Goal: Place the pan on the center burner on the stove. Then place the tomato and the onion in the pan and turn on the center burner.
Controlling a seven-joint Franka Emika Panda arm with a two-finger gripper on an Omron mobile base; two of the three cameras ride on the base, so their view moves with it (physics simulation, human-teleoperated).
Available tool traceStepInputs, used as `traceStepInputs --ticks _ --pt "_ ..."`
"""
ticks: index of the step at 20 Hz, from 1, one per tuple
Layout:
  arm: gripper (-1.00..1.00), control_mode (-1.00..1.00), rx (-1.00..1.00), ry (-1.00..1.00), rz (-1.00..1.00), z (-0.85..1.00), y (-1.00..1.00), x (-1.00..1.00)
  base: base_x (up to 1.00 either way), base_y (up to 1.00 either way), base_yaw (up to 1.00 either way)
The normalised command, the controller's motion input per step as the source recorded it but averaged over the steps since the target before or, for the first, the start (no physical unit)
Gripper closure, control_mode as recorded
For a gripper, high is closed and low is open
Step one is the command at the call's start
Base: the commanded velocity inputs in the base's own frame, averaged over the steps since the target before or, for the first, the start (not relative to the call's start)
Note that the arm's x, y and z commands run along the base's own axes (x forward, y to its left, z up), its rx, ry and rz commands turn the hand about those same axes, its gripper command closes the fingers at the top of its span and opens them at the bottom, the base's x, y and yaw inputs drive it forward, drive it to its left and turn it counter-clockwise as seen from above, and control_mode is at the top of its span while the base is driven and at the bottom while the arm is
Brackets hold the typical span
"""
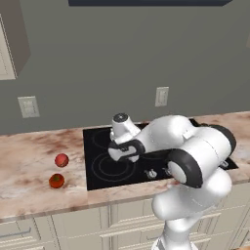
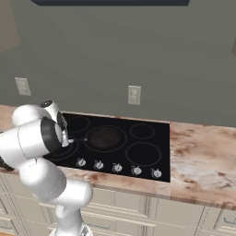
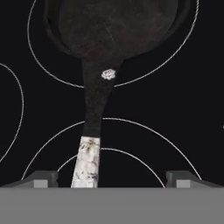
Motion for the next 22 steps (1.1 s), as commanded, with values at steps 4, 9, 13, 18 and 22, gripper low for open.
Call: traceStepInputs --ticks 4,9,13,18,22 --pt "-1.00 -1.00 0.00 0.00 0.07 0.70 0.05 -0.18 0.00 0.00 0.00" --pt "-1.00 -1.00 0.00 0.00 0.11 0.73 0.00 -0.40 0.00 0.00 0.00" --pt "-1.00 -1.00 -0.01 0.01 0.16 0.17 0.00 -0.61 0.00 0.00 0.00" --pt "-1.00 -1.00 0.00 -0.17 0.14 0.05 -0.03 -0.86 0.00 0.00 0.00" --pt "-1.00 -1.00 0.00 -0.25 0.12 0.41 0.00 -0.60 0.00 0.00 0.00"
